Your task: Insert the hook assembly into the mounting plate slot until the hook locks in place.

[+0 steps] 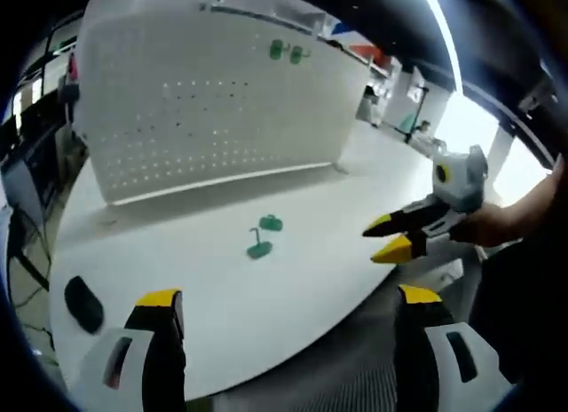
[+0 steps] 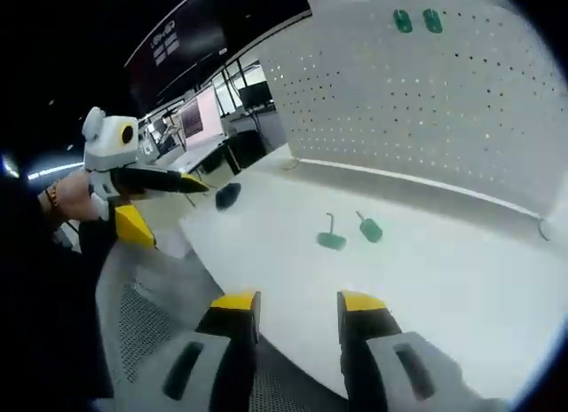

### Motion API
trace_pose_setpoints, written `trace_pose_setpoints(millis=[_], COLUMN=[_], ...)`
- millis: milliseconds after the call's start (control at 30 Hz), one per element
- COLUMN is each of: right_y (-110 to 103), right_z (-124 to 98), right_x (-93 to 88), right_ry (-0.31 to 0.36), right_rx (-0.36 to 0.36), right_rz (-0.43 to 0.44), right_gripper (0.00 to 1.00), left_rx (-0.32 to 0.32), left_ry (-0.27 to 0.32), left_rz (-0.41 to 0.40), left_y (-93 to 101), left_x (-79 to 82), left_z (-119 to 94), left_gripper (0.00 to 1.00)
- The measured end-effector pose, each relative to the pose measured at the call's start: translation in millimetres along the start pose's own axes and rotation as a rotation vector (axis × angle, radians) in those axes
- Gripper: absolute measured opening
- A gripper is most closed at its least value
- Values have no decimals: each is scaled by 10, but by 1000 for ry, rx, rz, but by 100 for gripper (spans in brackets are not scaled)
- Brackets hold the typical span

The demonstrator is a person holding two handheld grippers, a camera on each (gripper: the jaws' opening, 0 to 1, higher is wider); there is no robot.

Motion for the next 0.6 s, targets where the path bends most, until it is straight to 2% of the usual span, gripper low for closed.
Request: trace_pose_setpoints(millis=[233, 467, 600], right_y=[67, 62, 128], right_z=[185, 478, 666], right_x=[-22, 35, 78], right_ry=[-56, -122, -136], right_rx=[20, 61, 56], right_rz=[12, -39, -30], right_gripper=[30, 30, 30], left_rx=[16, 30, 28], left_ry=[1, -14, -13], left_rz=[-19, -35, -52], left_y=[-50, -107, -107], left_x=[-41, -91, -89], left_z=[-48, -57, -40], left_gripper=[100, 100, 100])
Point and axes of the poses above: the point that each gripper's makers call its tool centre point, and the gripper's own axes: z roughly forward along the fingers, y roughly to its right, x roughly out of its top, the point moved 4 cm from there along -z, roughly backward along the fingers, and after that the axes turned 14 degrees about z, right-handed, at the moved point
